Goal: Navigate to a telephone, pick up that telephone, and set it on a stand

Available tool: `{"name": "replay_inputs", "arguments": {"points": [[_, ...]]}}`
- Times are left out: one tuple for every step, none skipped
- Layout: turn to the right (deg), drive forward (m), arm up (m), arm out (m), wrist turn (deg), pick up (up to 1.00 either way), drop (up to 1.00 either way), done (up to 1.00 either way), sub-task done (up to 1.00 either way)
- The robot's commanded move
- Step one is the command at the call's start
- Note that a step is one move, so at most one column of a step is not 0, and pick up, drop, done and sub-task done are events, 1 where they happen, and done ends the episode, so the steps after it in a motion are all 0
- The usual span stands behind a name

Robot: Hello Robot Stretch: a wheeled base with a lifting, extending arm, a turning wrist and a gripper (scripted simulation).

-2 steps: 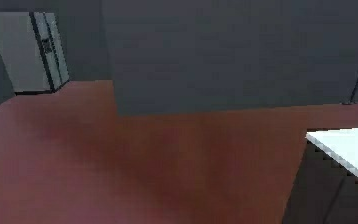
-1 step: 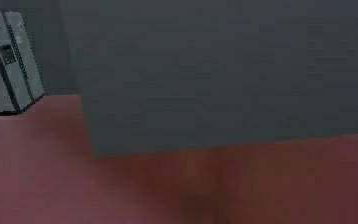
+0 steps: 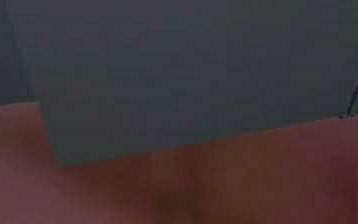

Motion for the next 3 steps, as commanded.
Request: {"name": "replay_inputs", "arguments": {"points": [[0.0,0.1,0.0,0.0,0.0,0.0,0.0,0.0,0.0],[27.0,0.0,0.0,0.0,0.0,0.0,0.0,0.0,0.0],[0.0,0.45,0.0,0.0,0.0,0.0,0.0,0.0,0.0]]}}
